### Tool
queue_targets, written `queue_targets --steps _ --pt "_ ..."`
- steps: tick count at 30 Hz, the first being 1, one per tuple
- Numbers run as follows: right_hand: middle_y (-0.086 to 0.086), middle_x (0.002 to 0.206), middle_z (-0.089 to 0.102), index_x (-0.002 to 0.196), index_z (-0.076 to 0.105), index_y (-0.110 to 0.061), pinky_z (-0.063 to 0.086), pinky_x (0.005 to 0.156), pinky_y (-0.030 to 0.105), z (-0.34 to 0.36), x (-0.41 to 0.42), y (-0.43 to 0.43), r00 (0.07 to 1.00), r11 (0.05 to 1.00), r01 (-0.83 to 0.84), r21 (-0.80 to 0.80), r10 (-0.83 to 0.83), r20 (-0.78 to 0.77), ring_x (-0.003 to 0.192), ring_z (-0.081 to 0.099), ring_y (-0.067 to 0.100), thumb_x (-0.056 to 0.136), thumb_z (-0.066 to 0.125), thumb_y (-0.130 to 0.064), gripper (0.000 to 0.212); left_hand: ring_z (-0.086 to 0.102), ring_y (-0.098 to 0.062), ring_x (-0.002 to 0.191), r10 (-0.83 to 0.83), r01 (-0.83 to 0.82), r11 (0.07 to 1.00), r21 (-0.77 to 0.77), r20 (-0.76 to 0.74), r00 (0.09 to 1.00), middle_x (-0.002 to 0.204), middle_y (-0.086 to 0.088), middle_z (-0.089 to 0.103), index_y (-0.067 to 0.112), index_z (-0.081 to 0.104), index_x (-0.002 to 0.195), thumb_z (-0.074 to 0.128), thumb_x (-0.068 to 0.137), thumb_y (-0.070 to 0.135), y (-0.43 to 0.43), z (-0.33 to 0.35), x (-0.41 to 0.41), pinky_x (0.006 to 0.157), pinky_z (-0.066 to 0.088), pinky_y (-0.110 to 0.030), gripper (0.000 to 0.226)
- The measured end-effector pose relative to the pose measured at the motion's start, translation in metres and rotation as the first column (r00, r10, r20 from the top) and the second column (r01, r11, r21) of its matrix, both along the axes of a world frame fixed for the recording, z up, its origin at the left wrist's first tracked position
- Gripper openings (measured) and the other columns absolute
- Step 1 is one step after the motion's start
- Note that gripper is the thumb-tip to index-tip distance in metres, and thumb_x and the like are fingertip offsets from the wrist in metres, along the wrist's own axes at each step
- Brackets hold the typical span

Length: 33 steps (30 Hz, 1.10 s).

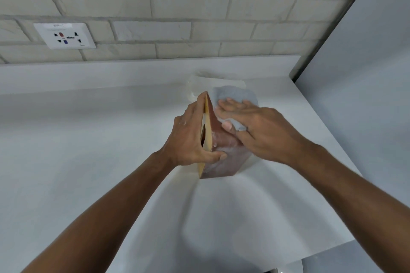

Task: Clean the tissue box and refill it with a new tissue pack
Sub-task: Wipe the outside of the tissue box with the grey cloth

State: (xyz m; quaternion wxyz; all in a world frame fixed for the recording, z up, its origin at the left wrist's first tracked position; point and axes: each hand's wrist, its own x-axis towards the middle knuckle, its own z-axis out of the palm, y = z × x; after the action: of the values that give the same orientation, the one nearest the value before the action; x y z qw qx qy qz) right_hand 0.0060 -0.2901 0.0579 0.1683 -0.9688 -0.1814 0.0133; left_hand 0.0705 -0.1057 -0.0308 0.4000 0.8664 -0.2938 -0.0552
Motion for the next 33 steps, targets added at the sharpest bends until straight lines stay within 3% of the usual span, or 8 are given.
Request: queue_targets --steps 3,6,10,14,19,23,27,33 --pt "-0.008 0.155 0.037 0.146 0.046 -0.023 0.016 0.123 0.030 -0.007 -0.005 0.003 0.993 0.993 -0.113 0.031 0.114 -0.018 0.146 0.024 0.001 0.105 0.036 -0.032 0.043 0.043 -0.025 0.143 -0.020 0.021 0.999 -0.027 0.034 0.999 0.159 0.001 0.035 0.021 0.018 0.160 0.068 0.054 0.072 0.001 -0.001 -0.001 0.110 0.043 -0.053 0.128" --pt "-0.010 0.155 0.037 0.145 0.047 -0.025 0.018 0.122 0.032 -0.005 0.005 -0.009 0.999 0.997 0.032 0.075 -0.031 -0.017 0.145 0.023 -0.001 0.106 0.039 -0.031 0.040 0.040 -0.023 0.145 0.002 -0.002 1.000 0.003 0.010 1.000 0.158 0.000 0.038 0.016 0.009 0.165 0.067 0.051 0.078 0.001 0.000 0.000 0.114 0.038 -0.053 0.142" --pt "-0.012 0.153 0.038 0.144 0.048 -0.024 0.015 0.122 0.024 -0.015 -0.005 -0.024 0.999 0.993 -0.034 0.109 0.034 -0.005 0.145 0.024 -0.004 0.105 0.039 -0.034 0.041 0.033 -0.021 0.149 0.005 -0.005 1.000 0.027 -0.009 1.000 0.163 0.001 0.031 0.016 0.000 0.166 0.066 0.050 0.080 0.001 0.001 -0.002 0.116 0.033 -0.056 0.147" --pt "-0.022 0.148 0.041 0.142 0.049 -0.031 0.019 0.119 0.018 -0.017 -0.009 -0.046 0.988 0.940 0.154 0.306 -0.144 -0.056 0.141 0.024 -0.012 0.102 0.042 -0.040 0.041 0.032 -0.022 0.149 -0.004 0.005 0.999 0.040 -0.019 1.000 0.162 -0.003 0.031 0.018 -0.007 0.166 0.064 0.050 0.083 0.002 0.000 -0.001 0.118 0.029 -0.057 0.150" --pt "-0.017 0.149 0.044 0.141 0.052 -0.025 0.019 0.117 0.015 -0.032 -0.020 -0.042 0.986 0.897 0.161 0.411 -0.166 -0.024 0.141 0.031 -0.005 0.105 0.043 -0.034 0.039 0.032 -0.022 0.149 -0.003 0.003 0.999 0.035 -0.021 1.000 0.162 -0.004 0.031 0.016 -0.006 0.166 0.064 0.051 0.083 0.001 0.000 -0.003 0.119 0.029 -0.057 0.150" --pt "-0.011 0.151 0.043 0.142 0.050 -0.023 0.017 0.117 0.013 -0.020 -0.002 -0.041 0.973 0.909 0.229 0.349 -0.229 -0.041 0.142 0.027 -0.005 0.104 0.044 -0.031 0.040 0.032 -0.022 0.150 -0.010 0.011 1.000 0.029 -0.019 1.000 0.163 -0.001 0.031 0.018 -0.005 0.165 0.066 0.051 0.082 0.001 0.001 -0.001 0.119 0.028 -0.057 0.149" --pt "-0.020 0.150 0.039 0.143 0.049 -0.027 0.019 0.117 0.014 -0.027 -0.032 -0.044 0.990 0.946 0.132 0.297 -0.143 0.015 0.141 0.027 -0.007 0.104 0.042 -0.039 0.042 0.030 -0.020 0.151 -0.006 0.007 1.000 0.030 -0.023 1.000 0.165 0.001 0.029 0.020 -0.005 0.166 0.067 0.051 0.081 0.002 0.000 -0.001 0.119 0.028 -0.058 0.149" --pt "-0.026 0.147 0.043 0.141 0.051 -0.032 0.022 0.114 0.011 -0.030 -0.036 -0.053 0.987 0.917 0.154 0.368 -0.157 -0.022 0.140 0.031 -0.008 0.104 0.042 -0.044 0.040 0.033 -0.022 0.149 -0.016 0.017 1.000 0.013 -0.023 1.000 0.162 -0.002 0.032 0.018 -0.005 0.165 0.067 0.052 0.080 0.000 -0.001 -0.001 0.119 0.029 -0.053 0.148"
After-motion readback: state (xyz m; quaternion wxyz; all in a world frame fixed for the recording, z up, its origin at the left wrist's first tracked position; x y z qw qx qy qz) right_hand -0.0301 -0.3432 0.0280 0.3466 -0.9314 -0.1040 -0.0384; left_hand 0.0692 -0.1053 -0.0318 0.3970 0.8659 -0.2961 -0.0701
